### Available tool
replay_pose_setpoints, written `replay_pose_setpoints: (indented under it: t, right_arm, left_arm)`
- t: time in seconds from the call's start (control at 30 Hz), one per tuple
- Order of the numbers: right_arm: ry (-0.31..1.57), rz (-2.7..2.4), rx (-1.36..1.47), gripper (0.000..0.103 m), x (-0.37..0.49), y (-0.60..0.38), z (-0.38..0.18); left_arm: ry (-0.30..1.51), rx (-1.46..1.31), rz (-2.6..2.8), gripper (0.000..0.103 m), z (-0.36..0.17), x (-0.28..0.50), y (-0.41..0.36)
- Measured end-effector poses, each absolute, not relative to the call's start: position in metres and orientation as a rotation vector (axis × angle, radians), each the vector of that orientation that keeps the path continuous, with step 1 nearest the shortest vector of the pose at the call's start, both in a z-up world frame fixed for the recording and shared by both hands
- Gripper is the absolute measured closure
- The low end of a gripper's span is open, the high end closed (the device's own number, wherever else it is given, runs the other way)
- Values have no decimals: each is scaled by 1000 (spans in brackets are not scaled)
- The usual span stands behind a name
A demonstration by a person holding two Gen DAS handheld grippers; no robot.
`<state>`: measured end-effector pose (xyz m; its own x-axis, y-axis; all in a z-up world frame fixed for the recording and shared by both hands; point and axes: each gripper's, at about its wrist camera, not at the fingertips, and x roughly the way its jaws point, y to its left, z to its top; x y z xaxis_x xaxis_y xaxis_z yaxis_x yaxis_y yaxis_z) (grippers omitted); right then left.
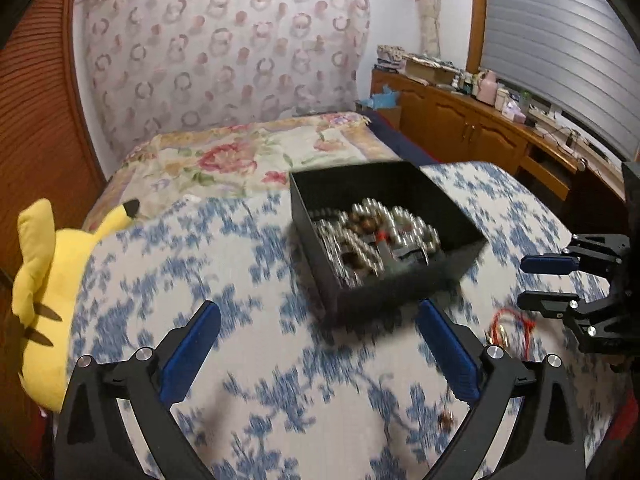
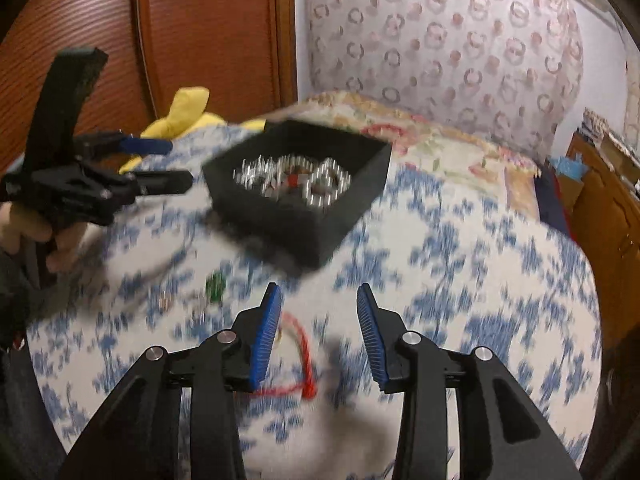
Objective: Organize jewelry
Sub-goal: 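Withdraw both tools from the box back toward the remaining jewelry, then grasp the red-string bead bracelet with the right tool while the left tool grasps the jade pendant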
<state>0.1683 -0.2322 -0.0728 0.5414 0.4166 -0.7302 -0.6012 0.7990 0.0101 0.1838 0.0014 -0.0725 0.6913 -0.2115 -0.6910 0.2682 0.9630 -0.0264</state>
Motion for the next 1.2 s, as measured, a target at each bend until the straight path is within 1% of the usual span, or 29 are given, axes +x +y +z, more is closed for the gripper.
replay_pose_setpoints:
  t: [0.23, 0.27, 0.3, 0.33, 0.37, 0.4, 0.43, 0.47, 0.9, 1.2]
  right_arm:
    - [866, 627, -302, 62, 162, -228, -93]
    - [873, 625, -317, 69, 161, -226, -95]
    - [883, 623, -333, 74, 161, -224, -98]
    - [879, 622, -339, 75, 160, -224, -99]
    - [877, 623, -342, 79, 159, -224, -99]
    - [878, 626, -342, 87, 159, -224, -99]
    - [877, 626, -345, 91, 159, -224, -99]
    - [875, 626, -350, 99, 158, -226, -99]
    - [869, 579, -233, 100, 156, -249, -99]
    - [803, 531, -102, 100, 142, -267, -86]
  left_arm:
    - [861, 124, -290, 8, -104, 168, -8]
    - [878, 137, -291, 8, -110, 167, -10]
    - [887, 144, -290, 8, -112, 165, -11]
    - [895, 153, -288, 8, -115, 165, -12]
    - [904, 168, -286, 8, -118, 164, -14]
    - [907, 177, -283, 8, -120, 163, -16]
    - [907, 181, -281, 8, -121, 163, -16]
    - [904, 177, -279, 8, -121, 162, -16]
    - [912, 158, -276, 7, -123, 163, -14]
    - [913, 152, -263, 8, -122, 162, -14]
